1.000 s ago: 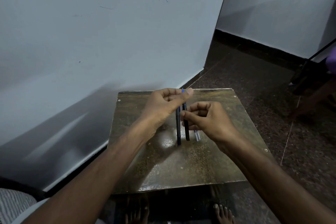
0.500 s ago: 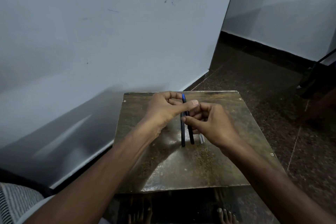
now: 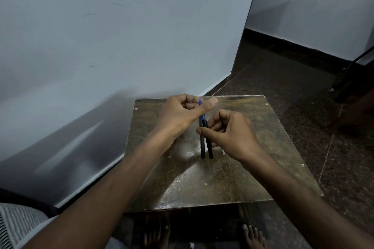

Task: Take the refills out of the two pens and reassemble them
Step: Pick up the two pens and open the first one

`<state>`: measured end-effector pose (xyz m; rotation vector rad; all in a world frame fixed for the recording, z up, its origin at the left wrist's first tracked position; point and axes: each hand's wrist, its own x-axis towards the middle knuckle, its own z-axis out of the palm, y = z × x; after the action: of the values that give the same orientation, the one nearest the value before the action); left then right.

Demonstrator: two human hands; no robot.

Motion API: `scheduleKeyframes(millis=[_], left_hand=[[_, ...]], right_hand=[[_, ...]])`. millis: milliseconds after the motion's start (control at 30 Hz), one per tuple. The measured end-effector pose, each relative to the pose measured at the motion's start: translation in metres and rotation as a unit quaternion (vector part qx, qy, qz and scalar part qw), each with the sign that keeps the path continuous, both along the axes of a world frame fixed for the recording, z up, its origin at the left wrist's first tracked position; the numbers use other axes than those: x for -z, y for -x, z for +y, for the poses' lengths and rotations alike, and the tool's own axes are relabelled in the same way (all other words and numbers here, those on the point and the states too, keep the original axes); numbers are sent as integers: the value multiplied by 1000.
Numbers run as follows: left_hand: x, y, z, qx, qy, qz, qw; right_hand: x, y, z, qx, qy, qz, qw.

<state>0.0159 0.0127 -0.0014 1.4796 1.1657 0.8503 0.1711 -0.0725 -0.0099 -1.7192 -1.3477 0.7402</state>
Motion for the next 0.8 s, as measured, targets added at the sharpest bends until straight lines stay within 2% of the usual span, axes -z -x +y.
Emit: scheduleKeyframes(millis=[167, 267, 433, 500, 600, 667, 800], left_hand=[[-2, 8, -3, 86, -18, 18, 996], [0, 11, 3, 52, -26, -3, 998], [-4, 25, 30, -67, -6, -71, 995], [-1, 38, 41, -92, -19, -9, 995], [13, 50, 48, -73, -26, 162, 984], [24, 49, 50, -56, -35, 242, 968], [38, 44, 53, -38, -61, 297, 952]], right_hand=[[-4, -5, 1, 18, 3, 7, 1000], [-3, -6, 1, 8, 19, -15, 1000], [-1, -6, -4, -8, 45, -59, 997], [-1, -7, -5, -3, 45, -56, 997], [-3, -8, -4, 1, 47, -55, 997], [-4, -8, -4, 1, 46, -56, 997], [-6, -6, -5, 0, 46, -55, 997]])
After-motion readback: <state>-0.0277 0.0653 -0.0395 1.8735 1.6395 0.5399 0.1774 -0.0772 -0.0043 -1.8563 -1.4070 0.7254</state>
